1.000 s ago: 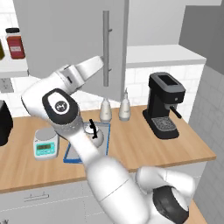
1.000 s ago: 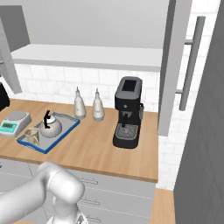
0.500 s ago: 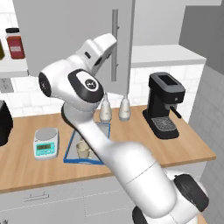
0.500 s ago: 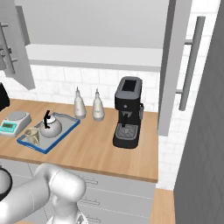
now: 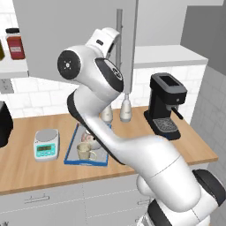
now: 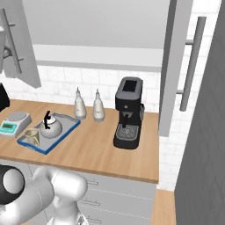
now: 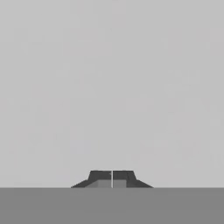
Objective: Pick the kettle from the counter and place it on the tray. Then pick the mug from the cabinet and place it on the tray. Then close the cabinet doors.
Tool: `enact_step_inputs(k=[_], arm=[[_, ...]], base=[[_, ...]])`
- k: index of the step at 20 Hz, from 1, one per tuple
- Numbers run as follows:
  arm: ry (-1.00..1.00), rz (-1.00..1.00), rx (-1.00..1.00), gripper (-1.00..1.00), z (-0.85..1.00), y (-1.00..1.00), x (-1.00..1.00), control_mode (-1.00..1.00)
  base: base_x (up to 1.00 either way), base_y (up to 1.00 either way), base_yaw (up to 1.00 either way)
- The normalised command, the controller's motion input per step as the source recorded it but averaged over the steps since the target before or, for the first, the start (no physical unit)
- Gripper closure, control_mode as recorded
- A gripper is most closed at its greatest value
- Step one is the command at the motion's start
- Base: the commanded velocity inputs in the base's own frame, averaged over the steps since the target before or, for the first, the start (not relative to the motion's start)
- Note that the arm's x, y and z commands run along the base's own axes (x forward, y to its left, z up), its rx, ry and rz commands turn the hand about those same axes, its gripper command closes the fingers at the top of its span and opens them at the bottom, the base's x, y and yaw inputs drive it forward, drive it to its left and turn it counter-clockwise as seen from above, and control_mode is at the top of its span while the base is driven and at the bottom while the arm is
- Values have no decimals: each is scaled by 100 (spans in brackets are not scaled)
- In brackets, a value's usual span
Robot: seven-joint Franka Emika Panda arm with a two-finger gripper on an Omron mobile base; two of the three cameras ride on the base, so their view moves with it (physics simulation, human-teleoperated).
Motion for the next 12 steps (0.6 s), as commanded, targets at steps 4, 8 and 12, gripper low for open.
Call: enact_step_inputs(k=[4,8,12], arm=[[18,28,0,100,-26,0,60,-100],[7,23,0,100,-12,0,82,-100],[0,23,0,100,-16,0,86,-100]], base=[[0,0,0],[0,0,0],[0,0,0]])
